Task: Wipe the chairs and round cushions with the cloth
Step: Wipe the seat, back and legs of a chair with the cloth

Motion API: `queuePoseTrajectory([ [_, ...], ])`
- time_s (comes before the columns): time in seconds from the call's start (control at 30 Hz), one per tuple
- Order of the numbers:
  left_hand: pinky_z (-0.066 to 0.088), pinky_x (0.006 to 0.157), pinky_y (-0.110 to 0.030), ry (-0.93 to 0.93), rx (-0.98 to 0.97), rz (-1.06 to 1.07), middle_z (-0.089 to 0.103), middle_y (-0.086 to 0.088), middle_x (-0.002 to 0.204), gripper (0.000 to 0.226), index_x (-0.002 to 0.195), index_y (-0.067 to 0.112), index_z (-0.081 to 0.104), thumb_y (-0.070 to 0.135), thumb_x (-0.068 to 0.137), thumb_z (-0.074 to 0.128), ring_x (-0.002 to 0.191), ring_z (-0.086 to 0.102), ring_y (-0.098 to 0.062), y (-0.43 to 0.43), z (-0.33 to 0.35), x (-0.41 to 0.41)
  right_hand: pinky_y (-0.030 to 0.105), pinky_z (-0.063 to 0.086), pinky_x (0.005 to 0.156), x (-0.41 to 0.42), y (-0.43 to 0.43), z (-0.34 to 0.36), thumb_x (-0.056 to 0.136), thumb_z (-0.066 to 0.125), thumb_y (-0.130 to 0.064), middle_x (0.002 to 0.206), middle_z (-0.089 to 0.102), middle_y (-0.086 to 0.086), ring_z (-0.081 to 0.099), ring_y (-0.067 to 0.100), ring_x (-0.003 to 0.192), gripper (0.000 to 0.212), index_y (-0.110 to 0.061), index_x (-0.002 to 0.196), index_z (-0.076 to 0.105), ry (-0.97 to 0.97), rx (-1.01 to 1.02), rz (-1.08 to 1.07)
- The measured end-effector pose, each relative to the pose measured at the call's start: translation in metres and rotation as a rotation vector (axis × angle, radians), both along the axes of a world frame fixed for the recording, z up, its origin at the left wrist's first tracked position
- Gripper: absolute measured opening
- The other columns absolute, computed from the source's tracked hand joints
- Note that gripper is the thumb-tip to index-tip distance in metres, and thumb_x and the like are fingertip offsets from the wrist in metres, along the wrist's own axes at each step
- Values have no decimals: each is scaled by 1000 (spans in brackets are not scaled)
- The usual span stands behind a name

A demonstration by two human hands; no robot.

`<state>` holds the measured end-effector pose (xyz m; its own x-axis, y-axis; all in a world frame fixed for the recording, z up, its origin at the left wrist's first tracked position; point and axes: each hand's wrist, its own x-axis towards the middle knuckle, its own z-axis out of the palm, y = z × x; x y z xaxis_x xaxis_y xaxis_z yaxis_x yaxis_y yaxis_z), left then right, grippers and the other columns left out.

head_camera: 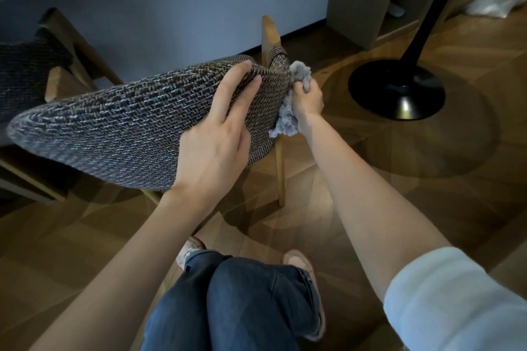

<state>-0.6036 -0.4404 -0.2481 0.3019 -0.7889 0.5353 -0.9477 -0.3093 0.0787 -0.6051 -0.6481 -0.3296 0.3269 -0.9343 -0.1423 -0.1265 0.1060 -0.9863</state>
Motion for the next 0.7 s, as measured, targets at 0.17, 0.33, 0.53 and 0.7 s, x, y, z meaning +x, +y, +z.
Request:
queuePoseTrajectory([
  [0.17, 56, 69, -29, 61, -44, -26, 22, -2, 158, 58, 145, 9, 38, -1, 89, 50, 119, 53, -20, 6, 3, -9, 47, 51, 90, -28, 62, 26, 88, 49, -25, 101, 60, 7, 60, 27, 96, 5, -30, 87, 51, -160, -52, -9],
  [0.33, 35, 100, -38, -15, -137, 112, 29, -10, 154, 56, 142, 11, 42, -2, 88, 51, 121, 45, -29, 48, 2, -8, 41, 50, 94, -66, 135, 47, 90, 52, -37, 115, 57, 4, 57, 13, 106, 21, -34, 111, 51, -271, -254, 181],
  [0.53, 15, 114, -44, 45, -232, 425, 14, -15, 157, 67, 149, 23, 31, 12, 90, 61, 138, 16, -37, 114, 14, 16, -2, 33, 88, -67, 185, 83, 90, 67, -22, 131, 41, 13, 37, -24, 105, 48, -14, 130, 42, -304, -472, 279],
  [0.7, 2, 116, -54, 355, -289, 457, -3, -15, 159, 73, 148, 33, 27, 15, 90, 65, 144, -5, -46, 120, 17, 36, -9, 23, 86, -46, 191, 85, 82, 72, -5, 131, 31, 21, 23, -36, 99, 57, -3, 126, 37, -240, -479, 275],
])
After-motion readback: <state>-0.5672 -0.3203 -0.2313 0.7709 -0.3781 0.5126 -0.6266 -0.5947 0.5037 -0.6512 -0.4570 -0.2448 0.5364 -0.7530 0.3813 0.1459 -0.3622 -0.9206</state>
